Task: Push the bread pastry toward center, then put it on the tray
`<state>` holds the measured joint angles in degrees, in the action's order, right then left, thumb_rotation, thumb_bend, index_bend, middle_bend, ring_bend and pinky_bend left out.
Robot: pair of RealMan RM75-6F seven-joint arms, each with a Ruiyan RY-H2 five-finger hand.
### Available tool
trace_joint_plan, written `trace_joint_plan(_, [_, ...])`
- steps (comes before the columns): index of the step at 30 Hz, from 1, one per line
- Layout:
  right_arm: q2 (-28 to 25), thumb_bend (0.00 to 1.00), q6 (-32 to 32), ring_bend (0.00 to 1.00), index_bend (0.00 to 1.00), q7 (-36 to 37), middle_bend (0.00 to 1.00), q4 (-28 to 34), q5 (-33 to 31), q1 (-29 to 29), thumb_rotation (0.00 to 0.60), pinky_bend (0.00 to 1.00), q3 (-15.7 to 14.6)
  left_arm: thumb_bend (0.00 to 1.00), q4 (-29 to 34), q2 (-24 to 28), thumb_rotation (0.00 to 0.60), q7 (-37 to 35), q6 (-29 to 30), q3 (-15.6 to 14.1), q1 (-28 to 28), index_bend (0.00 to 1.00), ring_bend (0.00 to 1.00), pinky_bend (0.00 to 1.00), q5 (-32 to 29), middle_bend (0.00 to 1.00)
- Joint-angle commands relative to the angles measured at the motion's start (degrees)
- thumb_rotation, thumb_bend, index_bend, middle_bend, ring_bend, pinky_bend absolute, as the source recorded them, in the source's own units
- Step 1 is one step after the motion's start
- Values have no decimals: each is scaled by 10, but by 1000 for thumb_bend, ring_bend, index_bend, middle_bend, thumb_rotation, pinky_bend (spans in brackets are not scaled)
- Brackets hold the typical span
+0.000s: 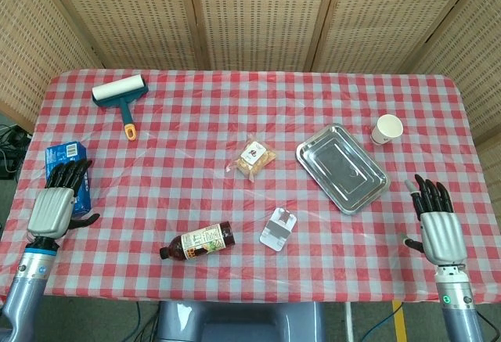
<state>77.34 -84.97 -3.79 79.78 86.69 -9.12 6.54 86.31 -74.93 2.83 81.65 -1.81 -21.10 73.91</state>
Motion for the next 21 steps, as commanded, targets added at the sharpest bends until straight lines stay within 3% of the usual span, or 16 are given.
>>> trace_joint_plan(1, [-9, 61, 13, 0, 78, -35, 0, 29, 9, -30, 600, 0, 22, 0, -21, 2, 600, -22, -6, -2, 14, 0, 0, 0, 3, 0])
trace_joint_plan(6, [-20, 61, 71, 0, 150, -103, 0, 107, -2, -97, 600, 0, 68, 0, -25, 10, 600, -45, 4, 13, 24, 0, 0, 0, 12, 0])
trace_joint_plan(11, [-2, 61, 140, 0, 152, -158, 0, 144, -56, -165, 600, 0, 115, 0, -28, 16, 600, -67, -7, 21, 30, 0, 0, 0, 17, 0])
trace_joint_plan(17, [36, 61, 229, 0, 150, -217, 0, 129, -145, -260, 600, 0, 166, 0, -37, 15, 600, -70, -19, 32, 33, 0, 0, 0, 20, 0])
trace_joint_plan(21, [62, 61, 278, 0, 133, -241, 0, 97, -199, -313, 600, 0, 180, 0, -42, 14, 600, -74, -31, 37, 33, 0, 0, 0, 20, 0])
